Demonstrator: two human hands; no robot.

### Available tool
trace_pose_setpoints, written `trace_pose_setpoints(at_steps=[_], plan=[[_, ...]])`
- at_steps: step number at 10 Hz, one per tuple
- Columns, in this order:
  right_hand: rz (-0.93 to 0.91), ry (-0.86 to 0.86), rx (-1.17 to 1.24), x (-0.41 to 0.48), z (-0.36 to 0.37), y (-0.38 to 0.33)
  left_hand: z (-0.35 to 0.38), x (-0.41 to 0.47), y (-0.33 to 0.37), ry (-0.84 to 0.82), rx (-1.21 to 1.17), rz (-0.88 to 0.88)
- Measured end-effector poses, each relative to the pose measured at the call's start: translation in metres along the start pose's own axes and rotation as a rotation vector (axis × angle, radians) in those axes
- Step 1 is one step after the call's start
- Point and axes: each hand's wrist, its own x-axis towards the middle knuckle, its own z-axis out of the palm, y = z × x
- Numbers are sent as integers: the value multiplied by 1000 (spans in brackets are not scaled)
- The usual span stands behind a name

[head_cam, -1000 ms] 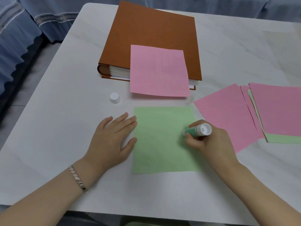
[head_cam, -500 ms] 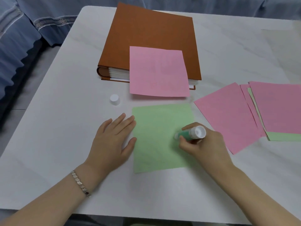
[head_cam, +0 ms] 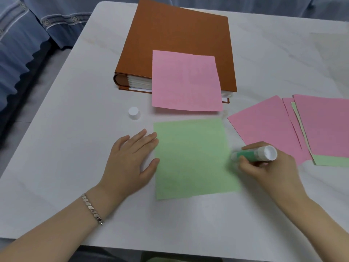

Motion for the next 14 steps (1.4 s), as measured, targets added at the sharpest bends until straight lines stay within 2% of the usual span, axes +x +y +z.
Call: trace_pose_setpoints(at_steps=[1,3,4,6,7,9,10,14], plan=[[-51,74,45,2,2,-11,0,-1,0,-4,-1,-6],[-54,-89,50,4,41,-20,1,0,0,-14,8,-5],[-39,-93,28,5,40,-15,1,0,0,-6,10,-1],[-15,-15,-15,5,15,-1,2,-1,0,1,4,-5],[-29,36,56,-2,8,-5,1,0,0,-3,2,-12],[-73,-168,18,-14,32,-15,1,-1,1,-10,-1,-16],[-49,-169,21,-11,32,-11,1,0,0,-14,9,-16],[-26,-12,22,-14,-4,-3,-1,0,2,-13,-15,-23]])
